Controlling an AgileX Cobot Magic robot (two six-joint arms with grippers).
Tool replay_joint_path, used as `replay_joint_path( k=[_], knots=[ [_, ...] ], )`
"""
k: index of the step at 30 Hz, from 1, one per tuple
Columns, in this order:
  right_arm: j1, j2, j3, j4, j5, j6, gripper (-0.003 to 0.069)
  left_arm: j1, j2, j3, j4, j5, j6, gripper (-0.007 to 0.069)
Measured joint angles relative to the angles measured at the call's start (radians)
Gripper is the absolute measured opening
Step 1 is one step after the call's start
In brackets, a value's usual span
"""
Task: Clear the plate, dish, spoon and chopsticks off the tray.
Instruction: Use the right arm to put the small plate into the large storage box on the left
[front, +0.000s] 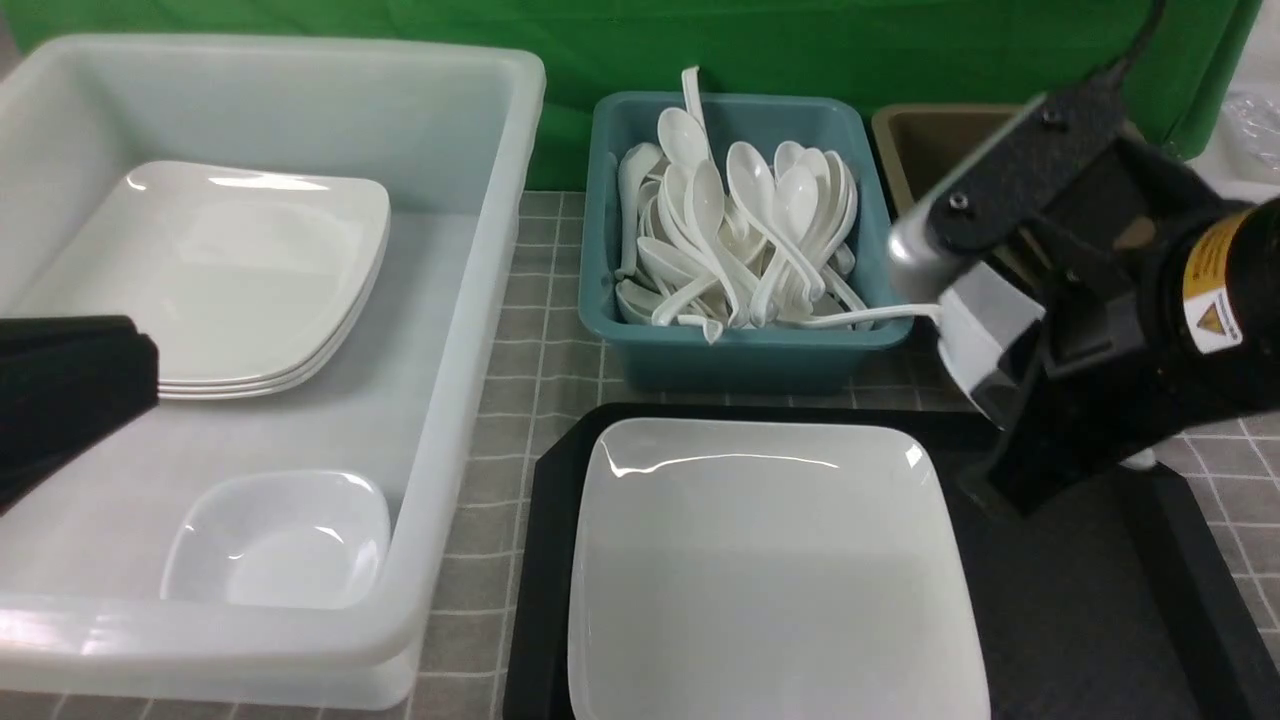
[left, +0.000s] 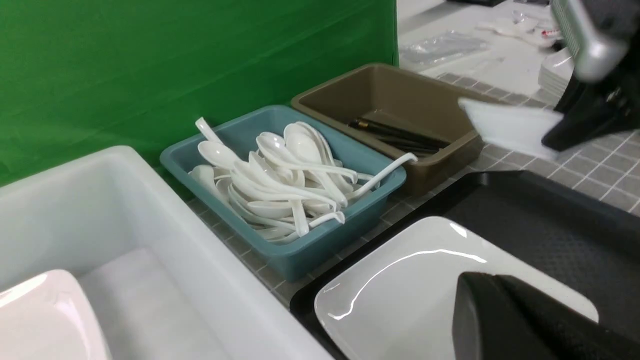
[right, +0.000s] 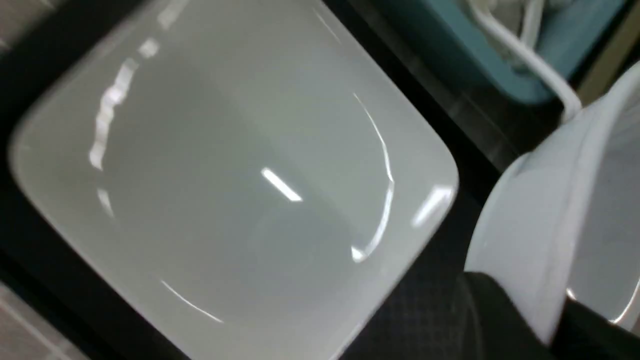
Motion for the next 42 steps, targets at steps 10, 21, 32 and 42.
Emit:
replay_joint_path(
  k=[10, 21, 32, 42],
  knots=[
    [0.164, 0.279, -0.467, 0.173, 0.04, -0.127, 0.0062, -0.001, -0.02, 0.0, 0.179, 0.166, -0.132, 0.0004],
    [0.223, 0.578, -0.852, 0.274, 0.147, -0.296, 0.0062, -0.001, -0.172, 0.0, 0.299, 0.294, -0.25, 0.0004],
    [0.244, 0.833, -0.998, 0.357, 0.04, -0.446, 0.0062, -0.001, -0.247, 0.0, 0.336, 0.367, -0.292, 0.0004],
    [0.244, 1.035, -1.037, 0.435, -0.119, -0.557, 0.0062, -0.001, -0.248, 0.0, 0.325, 0.352, -0.3, 0.0004]
  ],
)
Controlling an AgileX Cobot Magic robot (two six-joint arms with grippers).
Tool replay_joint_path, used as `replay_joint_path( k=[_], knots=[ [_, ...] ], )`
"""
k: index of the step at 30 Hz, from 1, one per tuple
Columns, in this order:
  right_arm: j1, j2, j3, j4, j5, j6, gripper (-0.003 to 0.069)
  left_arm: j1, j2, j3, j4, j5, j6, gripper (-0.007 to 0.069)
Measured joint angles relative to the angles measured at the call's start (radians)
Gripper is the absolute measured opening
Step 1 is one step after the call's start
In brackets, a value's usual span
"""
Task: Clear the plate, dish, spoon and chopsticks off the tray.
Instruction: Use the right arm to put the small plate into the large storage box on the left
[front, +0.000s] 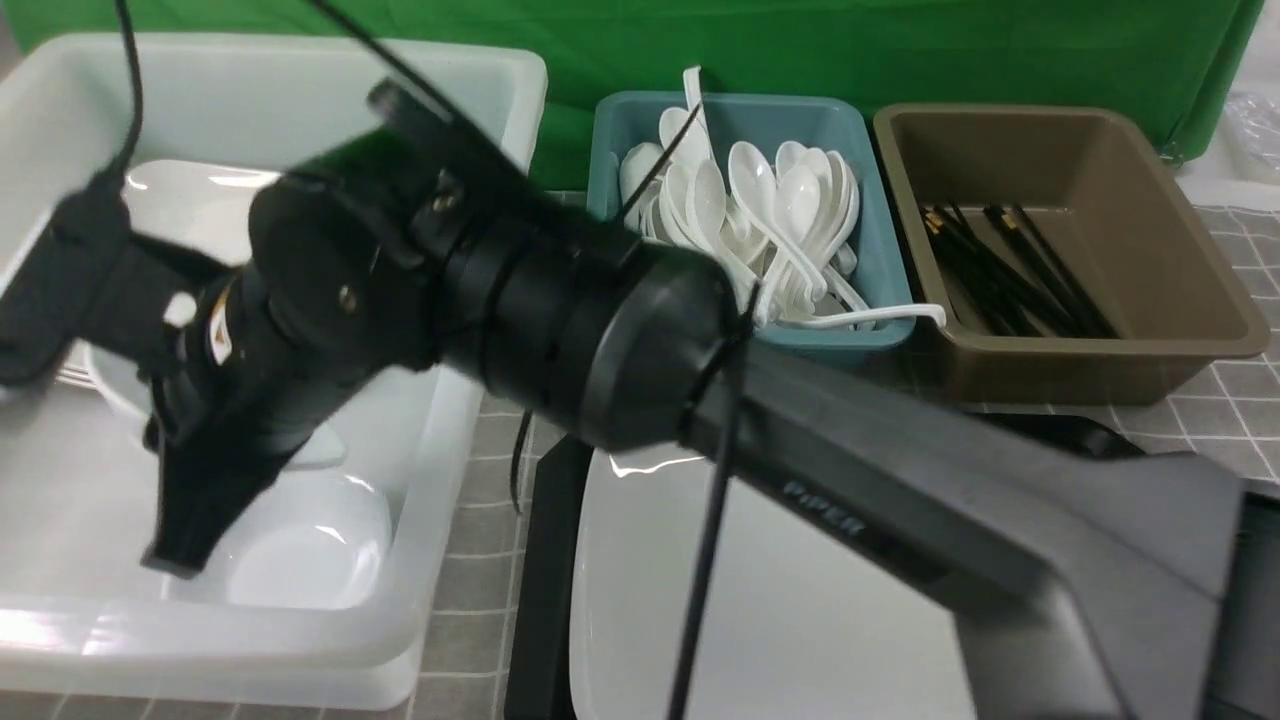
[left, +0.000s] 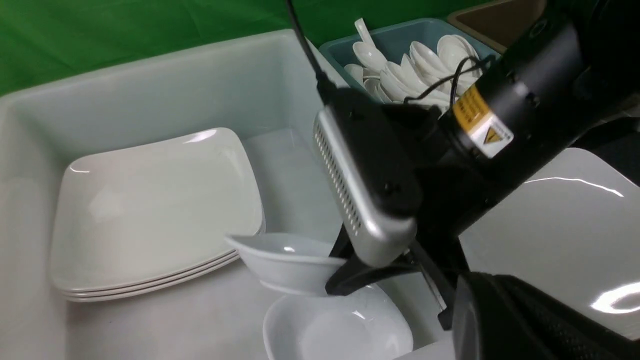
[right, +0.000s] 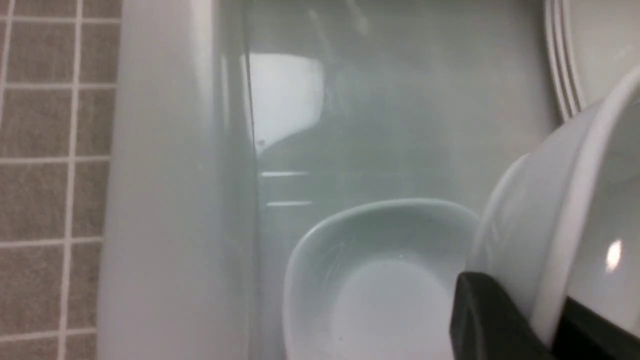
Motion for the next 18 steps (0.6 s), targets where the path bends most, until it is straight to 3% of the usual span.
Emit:
replay_joint_path(
  k=[12, 14, 18],
  knots=[
    [0.0, 0.059, -0.005, 0.007, 0.013, -0.026, 0.0093, 0.0, 0.0, 0.0, -0.021, -0.004, 0.0, 0.0004],
    [0.0, 0.06, -0.007, 0.01, 0.015, -0.024, 0.0144, 0.0, 0.0, 0.0, -0.029, -0.004, 0.0, 0.0004],
    [0.0, 0.057, -0.007, 0.011, 0.058, -0.016, 0.0315, 0.0, 0.0, 0.0, -0.044, -0.004, 0.001, 0.0005]
  ],
)
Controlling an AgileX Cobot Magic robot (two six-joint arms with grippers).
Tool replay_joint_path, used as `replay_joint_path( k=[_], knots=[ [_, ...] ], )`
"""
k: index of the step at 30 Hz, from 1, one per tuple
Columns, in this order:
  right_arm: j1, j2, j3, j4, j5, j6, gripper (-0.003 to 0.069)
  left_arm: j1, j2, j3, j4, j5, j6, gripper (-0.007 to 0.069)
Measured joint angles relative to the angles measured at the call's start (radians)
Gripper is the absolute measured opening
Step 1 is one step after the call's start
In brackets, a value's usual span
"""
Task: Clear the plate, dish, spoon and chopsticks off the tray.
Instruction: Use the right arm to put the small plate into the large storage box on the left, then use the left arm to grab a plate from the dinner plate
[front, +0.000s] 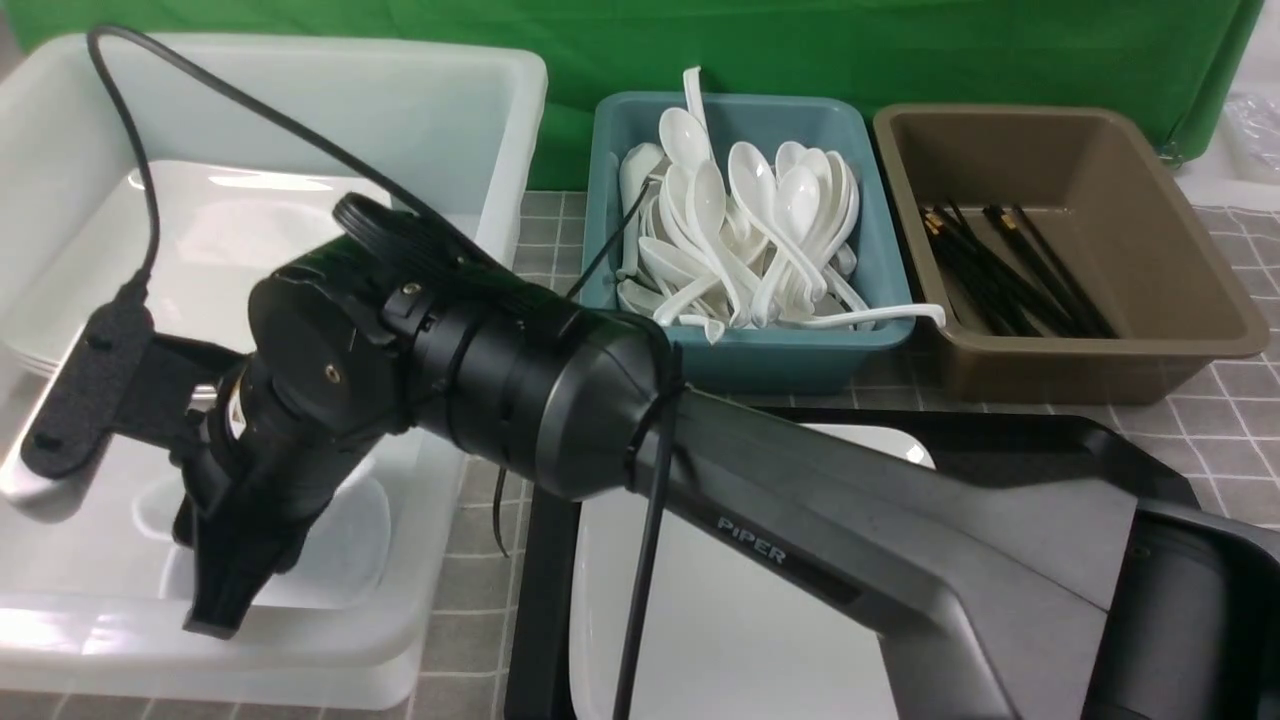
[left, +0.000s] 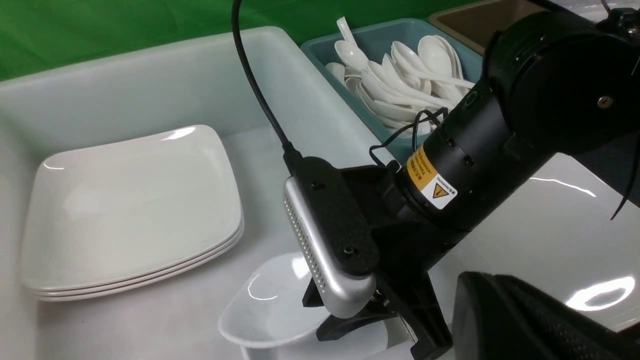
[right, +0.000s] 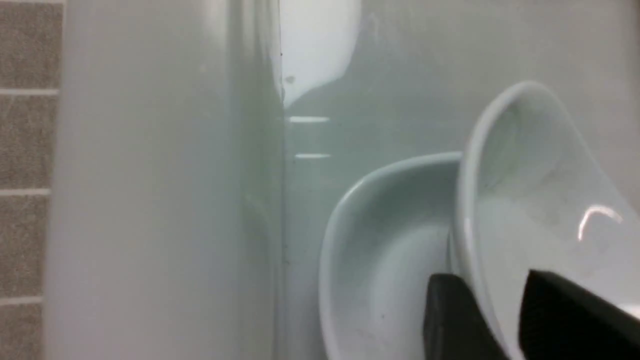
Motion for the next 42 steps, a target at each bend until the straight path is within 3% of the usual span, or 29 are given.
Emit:
replay_joint_path(
  k=[3, 11, 14, 17, 19, 21, 25, 27, 33, 38, 42],
  knots=[
    [0.0, -0.017, 0.0, -0.006, 0.058, 0.0, 0.0392, 0.0, 0.0, 0.0, -0.005, 0.0, 0.002, 0.0005],
    [0.0, -0.155, 0.0, -0.036, 0.232, 0.05, 0.0407, 0.0, 0.0, 0.0, -0.017, -0.029, 0.01, 0.0005],
    [0.0, -0.232, 0.002, -0.11, 0.316, 0.129, 0.0355, 0.0, 0.0, 0.0, -0.054, -0.065, 0.058, 0.0005],
    [0.0, -0.32, 0.036, -0.216, 0.317, 0.28, 0.023, 0.0, 0.024, 0.0, -0.121, -0.11, 0.108, 0.0005],
    [0.0, -0.44, 0.124, -0.296, 0.317, 0.372, 0.0111, 0.0, 0.083, 0.0, -0.188, -0.129, 0.164, 0.0005],
    [0.0, -0.549, 0.247, -0.326, 0.317, 0.433, 0.0048, 0.0, 0.154, 0.0, -0.251, -0.136, 0.221, 0.0005],
    [0.0, -0.765, 0.489, -0.34, 0.317, 0.516, 0.0024, 0.0, 0.257, 0.0, -0.347, -0.139, 0.331, 0.0005],
    [0.0, -0.948, 0.697, -0.342, 0.317, 0.581, 0.0023, 0.0, 0.374, 0.0, -0.454, -0.142, 0.506, 0.0005],
    [0.0, -1.346, 1.112, -0.347, 0.274, 0.733, 0.0023, -0.001, 0.693, -0.007, -0.619, -0.177, 0.862, 0.0005],
    [0.0, -1.604, 1.335, -0.356, 0.231, 0.853, 0.0023, -0.088, 1.01, -0.039, -0.586, -0.232, 1.027, 0.0005],
    [0.0, -1.727, 1.426, -0.357, 0.226, 0.882, 0.0023, -0.185, 1.166, -0.086, -0.48, -0.263, 1.044, 0.0005]
  ],
)
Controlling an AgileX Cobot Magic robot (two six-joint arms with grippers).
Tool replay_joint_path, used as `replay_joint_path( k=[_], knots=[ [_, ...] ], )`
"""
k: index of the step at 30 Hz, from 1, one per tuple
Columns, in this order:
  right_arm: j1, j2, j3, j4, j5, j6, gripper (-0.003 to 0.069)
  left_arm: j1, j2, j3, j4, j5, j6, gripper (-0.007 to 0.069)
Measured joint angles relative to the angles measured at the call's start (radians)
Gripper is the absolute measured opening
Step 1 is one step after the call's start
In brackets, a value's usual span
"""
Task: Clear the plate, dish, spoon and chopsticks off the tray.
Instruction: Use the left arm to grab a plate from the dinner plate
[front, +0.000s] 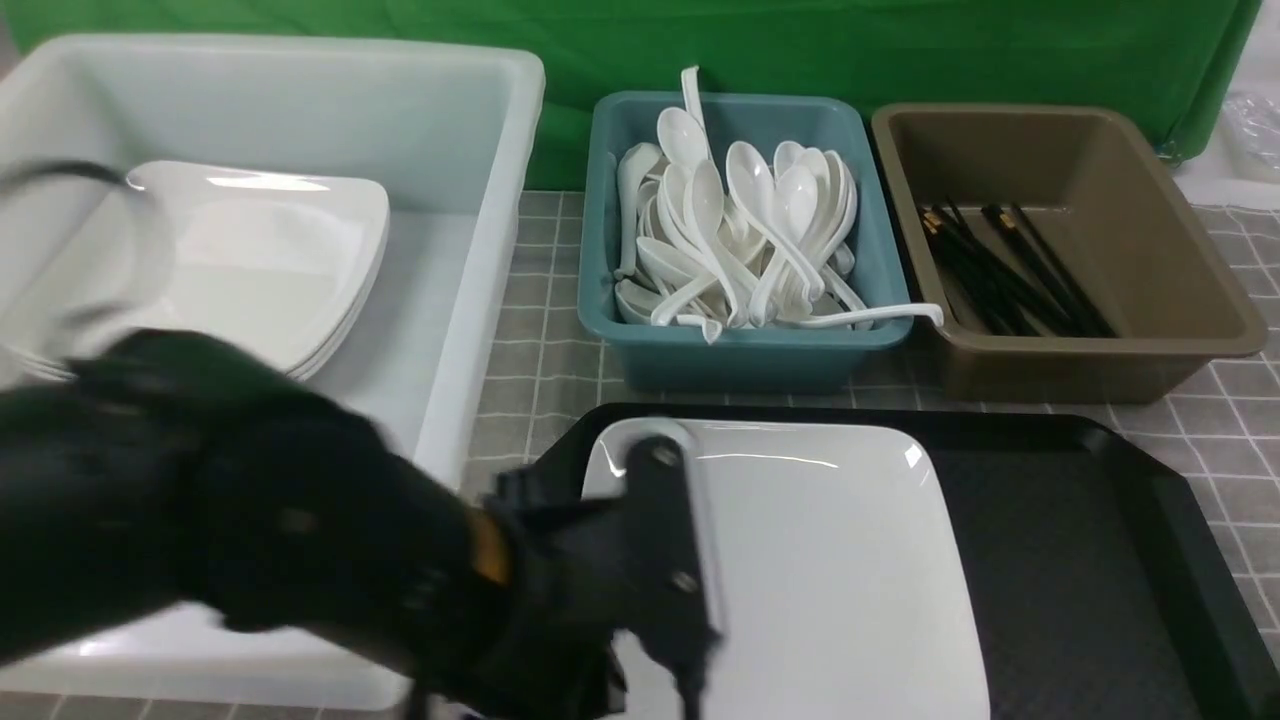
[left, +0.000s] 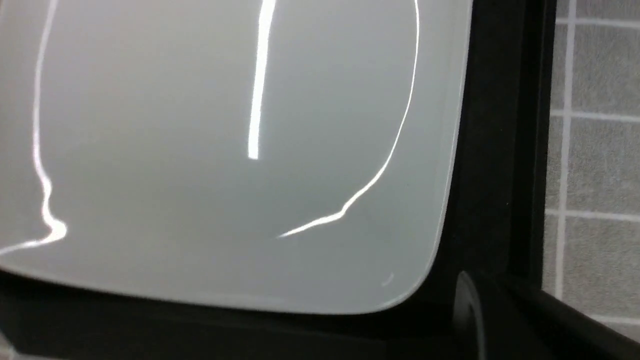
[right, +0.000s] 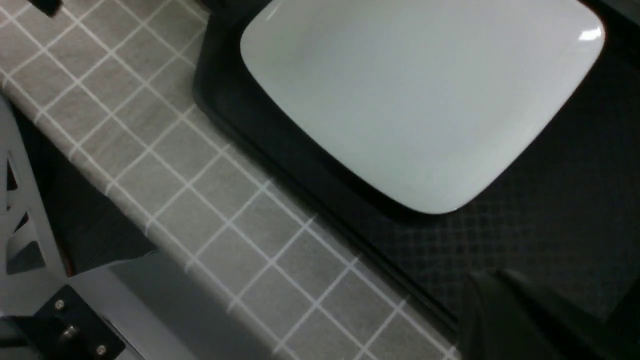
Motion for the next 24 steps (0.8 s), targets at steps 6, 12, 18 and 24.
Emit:
replay_joint_path(
  k=[6, 12, 18, 24],
  knots=[
    [0.0, -0.151, 0.057, -0.004, 0.0, -0.001, 0.0023, -0.047, 0.158, -0.046, 0.101, -0.047, 0.008, 0.0104],
    [0.0, -0.214, 0.058, -0.008, -0.001, -0.029, 0.0027, -0.05, 0.229, -0.048, 0.213, -0.083, 0.06, 0.0375],
    [0.0, -0.217, 0.058, -0.009, -0.001, -0.031, 0.0034, -0.05, 0.278, -0.055, 0.25, -0.152, 0.078, 0.05],
    [0.0, -0.217, 0.058, -0.009, -0.001, -0.034, 0.0036, -0.056, 0.27, -0.057, 0.252, -0.139, 0.104, 0.0486]
  ],
)
